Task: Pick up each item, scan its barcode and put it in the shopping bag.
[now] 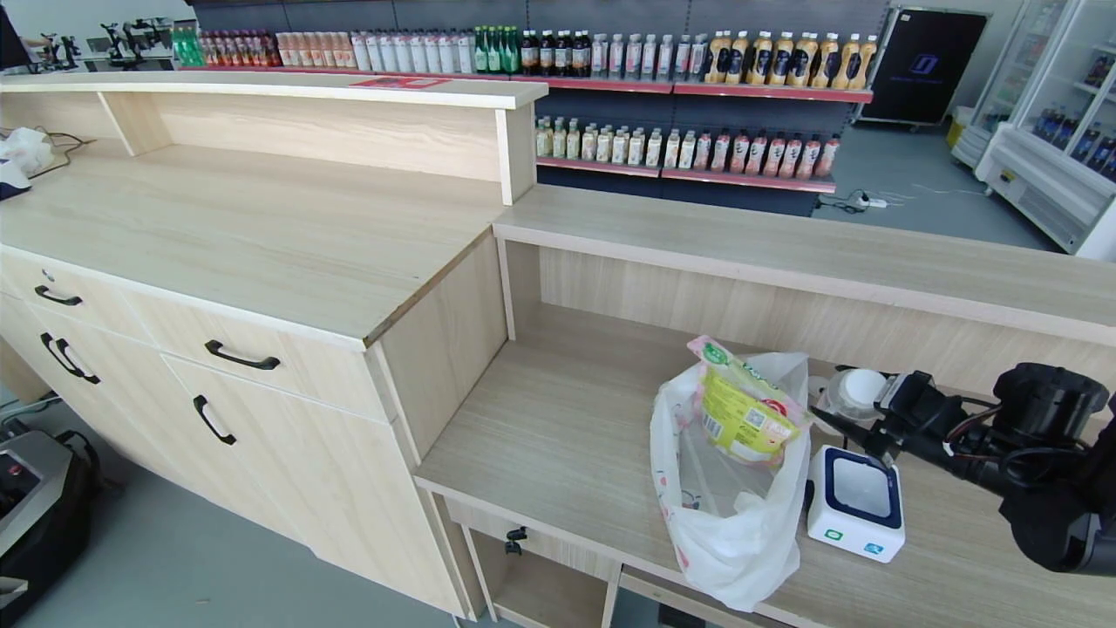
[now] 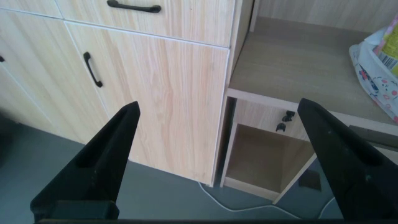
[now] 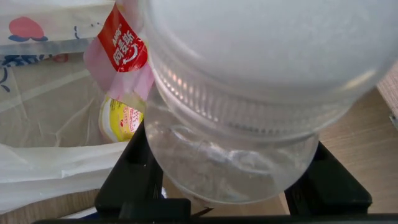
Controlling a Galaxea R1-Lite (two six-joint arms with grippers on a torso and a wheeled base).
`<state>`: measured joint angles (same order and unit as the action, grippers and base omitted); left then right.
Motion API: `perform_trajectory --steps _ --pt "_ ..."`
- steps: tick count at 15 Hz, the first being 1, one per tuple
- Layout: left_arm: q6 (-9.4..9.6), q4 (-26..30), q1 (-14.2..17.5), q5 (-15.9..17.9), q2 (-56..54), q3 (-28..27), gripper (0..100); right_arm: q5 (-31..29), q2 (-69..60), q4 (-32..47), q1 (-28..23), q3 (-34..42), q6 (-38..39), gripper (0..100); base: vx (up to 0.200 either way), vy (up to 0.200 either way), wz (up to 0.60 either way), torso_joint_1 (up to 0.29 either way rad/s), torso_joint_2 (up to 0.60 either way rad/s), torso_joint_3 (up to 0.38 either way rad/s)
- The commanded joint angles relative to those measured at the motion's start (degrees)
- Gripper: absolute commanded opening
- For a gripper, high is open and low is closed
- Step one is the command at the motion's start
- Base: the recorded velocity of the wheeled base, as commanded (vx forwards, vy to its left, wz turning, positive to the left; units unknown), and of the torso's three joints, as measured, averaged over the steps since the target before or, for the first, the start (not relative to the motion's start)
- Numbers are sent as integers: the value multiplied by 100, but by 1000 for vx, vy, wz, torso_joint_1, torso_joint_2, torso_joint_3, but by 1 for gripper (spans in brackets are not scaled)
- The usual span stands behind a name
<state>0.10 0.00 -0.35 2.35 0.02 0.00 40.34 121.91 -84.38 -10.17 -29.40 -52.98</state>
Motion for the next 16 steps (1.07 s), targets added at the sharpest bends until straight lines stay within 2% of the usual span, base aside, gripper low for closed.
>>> perform_trajectory --steps 1,4,6,8,10,12,14,15,16 --pt "-1 0 0 2 6 0 100 9 -194 89 -82 5 -11 0 0 0 0 0 0 0" --pt "-1 0 0 2 6 0 100 9 -343 256 -143 14 -2 0 0 0 0 0 0 0" --pt "-1 0 0 2 6 0 100 -8 -774 669 -161 14 42 0 0 0 0 0 0 0" --pt "-1 0 0 2 6 0 100 -26 -2118 2154 -372 -22 596 0 0 0 0 0 0 0" --pt "-1 0 0 2 6 0 100 -79 -3648 3938 -776 -206 1765 0 0 0 0 0 0 0" --pt "-1 0 0 2 6 0 100 -518 -4535 4914 -1145 -276 2653 0 0 0 0 0 0 0" --pt "-1 0 0 2 6 0 100 -1283 -4781 5055 -1348 5 2846 0 0 0 0 0 0 0" --pt "-1 0 0 2 6 0 100 -1907 -4861 5098 -1312 84 2855 0 0 0 0 0 0 0" --pt "-1 0 0 2 6 0 100 -2188 -4896 5169 -1277 75 2863 0 0 0 0 0 0 0"
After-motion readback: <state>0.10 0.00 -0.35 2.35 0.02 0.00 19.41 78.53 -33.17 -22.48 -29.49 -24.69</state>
